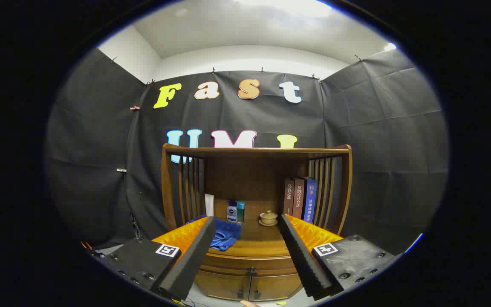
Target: Pull open the drawer, take out the items inside it, and place them on the countertop above the cabinet.
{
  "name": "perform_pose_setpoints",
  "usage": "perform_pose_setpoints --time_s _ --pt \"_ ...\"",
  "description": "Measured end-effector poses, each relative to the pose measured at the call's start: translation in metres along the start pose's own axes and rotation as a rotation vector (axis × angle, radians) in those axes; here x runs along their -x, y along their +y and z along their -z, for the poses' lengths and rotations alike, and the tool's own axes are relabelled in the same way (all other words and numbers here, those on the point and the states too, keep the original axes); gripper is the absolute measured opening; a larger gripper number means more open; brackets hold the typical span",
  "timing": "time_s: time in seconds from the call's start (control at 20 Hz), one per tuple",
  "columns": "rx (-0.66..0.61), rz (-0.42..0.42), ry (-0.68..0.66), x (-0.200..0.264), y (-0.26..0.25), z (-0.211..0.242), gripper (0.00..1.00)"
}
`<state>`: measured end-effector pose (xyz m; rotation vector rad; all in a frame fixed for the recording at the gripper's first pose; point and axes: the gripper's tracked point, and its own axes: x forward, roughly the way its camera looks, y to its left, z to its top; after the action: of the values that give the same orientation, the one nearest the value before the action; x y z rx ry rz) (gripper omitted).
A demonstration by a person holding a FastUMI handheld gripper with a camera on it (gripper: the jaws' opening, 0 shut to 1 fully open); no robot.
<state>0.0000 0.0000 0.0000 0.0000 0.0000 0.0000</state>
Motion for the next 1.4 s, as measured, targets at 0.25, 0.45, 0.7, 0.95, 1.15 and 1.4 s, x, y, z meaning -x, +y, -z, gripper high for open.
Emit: perform_pose_setpoints --time_s 0.25,0.45,0.7,0.95,1.15,1.4 --pt "0.008 0.002 0.011 0.003 0.0 0.001 0.98" --pt "0.007 0.009 0.008 0.004 -0.002 -0.001 0.98" --pt "-0.002 0.022 0.001 0.005 -0.007 -0.005 0.98" --pt "0.003 0.028 -0.005 0.003 -0.011 -0.007 0.98" --pt "-0.004 0.028 -0.007 0.0 -0.012 -0.009 0.98" --pt "-0.016 0.032 -0.004 -0.01 -0.016 -0.004 0.98"
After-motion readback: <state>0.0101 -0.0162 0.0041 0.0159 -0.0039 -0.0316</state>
